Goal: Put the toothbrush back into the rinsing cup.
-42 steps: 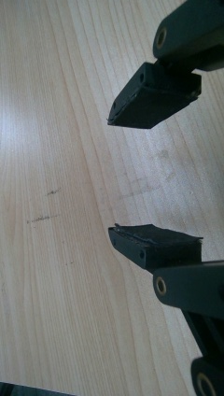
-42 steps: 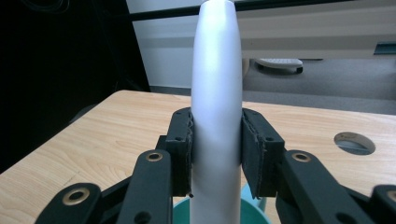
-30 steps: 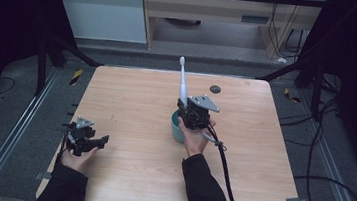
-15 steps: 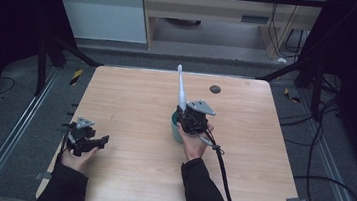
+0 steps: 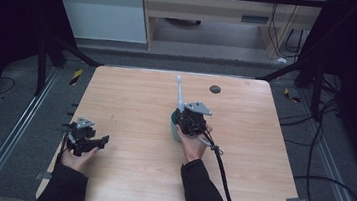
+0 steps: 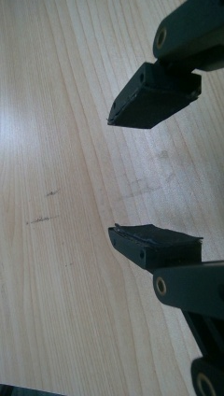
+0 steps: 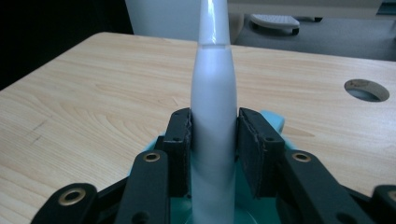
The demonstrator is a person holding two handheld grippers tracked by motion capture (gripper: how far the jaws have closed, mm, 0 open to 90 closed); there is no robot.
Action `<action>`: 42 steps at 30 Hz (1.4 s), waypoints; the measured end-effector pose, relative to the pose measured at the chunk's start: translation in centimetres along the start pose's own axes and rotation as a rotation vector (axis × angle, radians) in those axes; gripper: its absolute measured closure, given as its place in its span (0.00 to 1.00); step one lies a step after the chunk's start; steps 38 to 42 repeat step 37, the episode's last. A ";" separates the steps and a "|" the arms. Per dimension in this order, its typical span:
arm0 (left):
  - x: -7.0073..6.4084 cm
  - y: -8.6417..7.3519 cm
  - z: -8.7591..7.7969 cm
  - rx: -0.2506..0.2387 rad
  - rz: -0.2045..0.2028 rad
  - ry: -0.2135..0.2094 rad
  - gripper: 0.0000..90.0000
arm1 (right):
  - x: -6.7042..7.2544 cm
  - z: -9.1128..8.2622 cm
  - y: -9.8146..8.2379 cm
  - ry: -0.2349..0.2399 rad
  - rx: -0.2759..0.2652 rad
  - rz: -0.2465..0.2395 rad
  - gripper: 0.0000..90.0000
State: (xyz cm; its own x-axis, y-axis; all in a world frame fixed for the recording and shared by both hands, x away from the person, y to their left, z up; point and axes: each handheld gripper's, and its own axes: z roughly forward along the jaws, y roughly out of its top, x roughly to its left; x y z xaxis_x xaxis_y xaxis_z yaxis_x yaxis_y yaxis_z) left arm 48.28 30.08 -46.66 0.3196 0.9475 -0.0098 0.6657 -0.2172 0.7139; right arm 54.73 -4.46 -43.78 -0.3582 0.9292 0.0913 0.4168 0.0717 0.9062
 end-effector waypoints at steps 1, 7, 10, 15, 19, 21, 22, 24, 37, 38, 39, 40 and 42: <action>0.0 0.0 0.0 0.000 0.000 0.000 0.44 | 0.0 -0.1 0.1 0.001 -0.005 -0.003 0.73; 0.0 0.0 0.0 0.000 0.001 0.000 0.44 | -0.1 -0.6 0.3 0.009 -0.007 -0.004 0.69; 0.0 0.0 0.0 0.000 0.001 0.000 0.44 | -0.2 -1.3 0.5 0.021 -0.022 -0.016 0.56; 0.0 0.0 0.0 0.000 0.002 0.000 0.44 | -1.0 -3.5 0.9 0.049 -0.060 -0.030 0.40; -0.1 0.0 -0.1 -0.003 0.004 -0.001 0.43 | -2.3 -5.6 0.6 0.060 -0.035 -0.045 0.31; -0.2 0.0 0.0 -0.003 0.006 0.000 0.43 | -3.3 -6.7 0.0 0.050 -0.013 -0.052 0.29; -0.2 0.0 0.0 -0.003 0.005 0.000 0.43 | -3.9 -7.1 -0.4 0.048 -0.003 -0.048 0.28; -0.2 -0.1 0.0 -0.003 0.008 -0.001 0.43 | -5.2 -8.0 -1.1 0.045 0.008 -0.024 0.28; -0.3 -0.2 0.1 -0.019 0.020 -0.006 0.41 | -12.2 -12.4 -4.7 -0.057 0.063 0.025 0.24; -0.3 -0.2 0.1 -0.019 0.020 -0.006 0.41 | -12.2 -12.4 -4.7 -0.057 0.063 0.025 0.24; -0.3 -0.2 0.1 -0.019 0.020 -0.006 0.41 | -12.2 -12.4 -4.7 -0.057 0.063 0.025 0.24; -0.3 -0.2 0.1 -0.019 0.020 -0.006 0.41 | -12.2 -12.4 -4.7 -0.057 0.063 0.025 0.24; -0.3 -0.2 0.1 -0.019 0.020 -0.006 0.41 | -12.2 -12.4 -4.7 -0.057 0.063 0.025 0.24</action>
